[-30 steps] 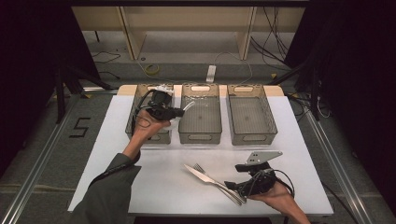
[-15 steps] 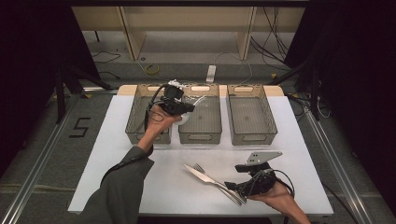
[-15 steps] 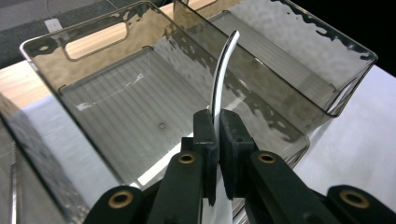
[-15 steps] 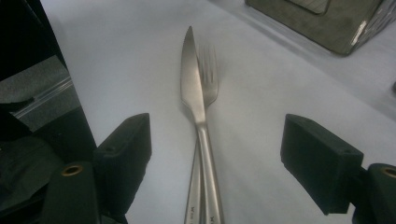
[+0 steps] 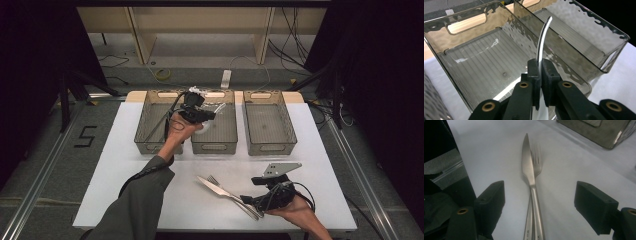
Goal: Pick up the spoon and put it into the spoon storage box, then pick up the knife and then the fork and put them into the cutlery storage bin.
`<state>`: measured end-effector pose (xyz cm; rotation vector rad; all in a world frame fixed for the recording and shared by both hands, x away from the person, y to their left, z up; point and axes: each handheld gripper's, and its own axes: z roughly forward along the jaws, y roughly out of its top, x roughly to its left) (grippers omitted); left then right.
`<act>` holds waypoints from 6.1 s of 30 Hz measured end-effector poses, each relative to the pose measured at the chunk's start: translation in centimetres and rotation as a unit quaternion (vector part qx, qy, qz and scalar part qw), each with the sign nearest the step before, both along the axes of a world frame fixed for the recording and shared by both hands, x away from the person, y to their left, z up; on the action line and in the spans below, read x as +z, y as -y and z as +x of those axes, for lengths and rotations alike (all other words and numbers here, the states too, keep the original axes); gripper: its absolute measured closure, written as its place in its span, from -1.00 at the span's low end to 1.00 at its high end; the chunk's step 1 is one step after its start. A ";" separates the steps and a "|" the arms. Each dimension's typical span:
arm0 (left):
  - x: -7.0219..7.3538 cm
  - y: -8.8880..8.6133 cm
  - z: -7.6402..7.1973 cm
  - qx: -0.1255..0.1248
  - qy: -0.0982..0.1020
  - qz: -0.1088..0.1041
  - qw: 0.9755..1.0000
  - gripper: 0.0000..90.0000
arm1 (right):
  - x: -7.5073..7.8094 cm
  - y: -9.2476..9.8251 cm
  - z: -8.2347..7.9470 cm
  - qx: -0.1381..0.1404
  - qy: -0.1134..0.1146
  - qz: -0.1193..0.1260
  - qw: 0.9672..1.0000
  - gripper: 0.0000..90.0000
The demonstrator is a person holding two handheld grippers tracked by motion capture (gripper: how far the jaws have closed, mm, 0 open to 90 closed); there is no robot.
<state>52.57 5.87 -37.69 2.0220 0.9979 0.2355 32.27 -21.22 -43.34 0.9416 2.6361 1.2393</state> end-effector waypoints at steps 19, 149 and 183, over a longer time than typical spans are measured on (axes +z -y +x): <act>-2.4 0.4 1.1 0.039 -0.023 -0.002 0.999 0.89 | 0.0 -0.1 0.0 0.003 0.001 -0.002 1.000 -0.43; -3.6 -11.1 -18.8 -0.037 0.083 -0.057 0.994 -0.64 | -2.1 -6.1 3.9 0.089 -0.127 -0.231 0.961 0.73; -3.6 -11.2 -18.8 -0.033 0.086 -0.058 0.994 -0.64 | -2.3 -7.7 3.6 0.119 -0.081 -0.296 0.944 0.80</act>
